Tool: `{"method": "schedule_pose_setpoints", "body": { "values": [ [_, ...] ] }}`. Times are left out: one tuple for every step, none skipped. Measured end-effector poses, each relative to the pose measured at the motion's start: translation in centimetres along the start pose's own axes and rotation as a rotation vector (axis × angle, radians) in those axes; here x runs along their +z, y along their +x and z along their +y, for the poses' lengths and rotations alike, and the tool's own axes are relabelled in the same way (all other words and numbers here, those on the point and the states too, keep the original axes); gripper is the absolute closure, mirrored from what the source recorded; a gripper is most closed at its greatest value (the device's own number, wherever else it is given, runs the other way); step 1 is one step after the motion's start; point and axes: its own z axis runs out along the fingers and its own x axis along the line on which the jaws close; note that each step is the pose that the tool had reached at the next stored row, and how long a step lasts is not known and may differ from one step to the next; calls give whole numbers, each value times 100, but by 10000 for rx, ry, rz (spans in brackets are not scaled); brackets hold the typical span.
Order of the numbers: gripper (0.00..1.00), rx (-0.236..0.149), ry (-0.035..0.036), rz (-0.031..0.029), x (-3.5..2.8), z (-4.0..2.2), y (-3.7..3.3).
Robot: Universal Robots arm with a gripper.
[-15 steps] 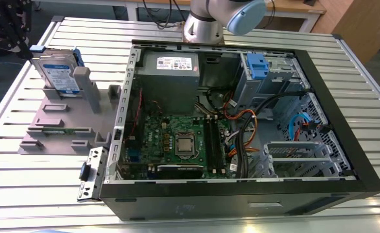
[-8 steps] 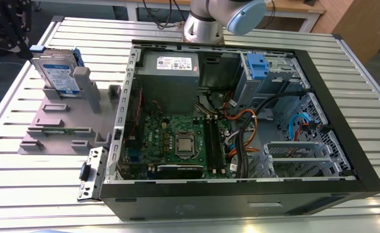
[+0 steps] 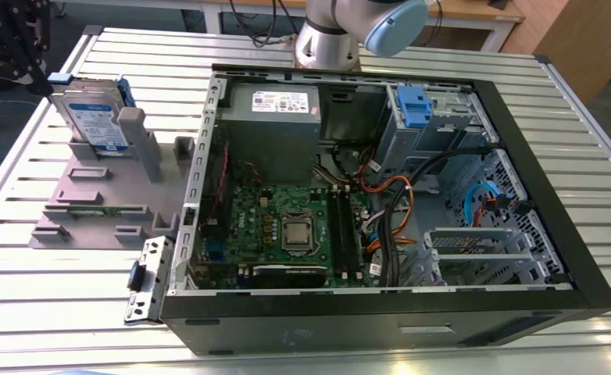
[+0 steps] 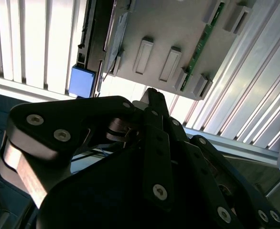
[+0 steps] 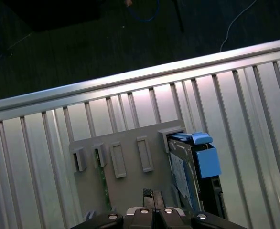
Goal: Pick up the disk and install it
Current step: 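Pick up the disk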
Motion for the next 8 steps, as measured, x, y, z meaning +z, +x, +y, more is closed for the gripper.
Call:
{"method": "schedule_pose_setpoints", "body": {
  "values": [
    [89,-9,0,0,0,0,0],
    [89,-18,0,0,0,0,0],
    [89,-27,-1,1,0,0,0],
    [89,-36,-1,1,0,0,0],
    [89,-45,-1,2,0,0,0],
    [89,-54,-1,2,0,0,0],
    [89,-63,-2,2,0,0,0],
    [89,-72,-2,3,0,0,0]
  ]
}}
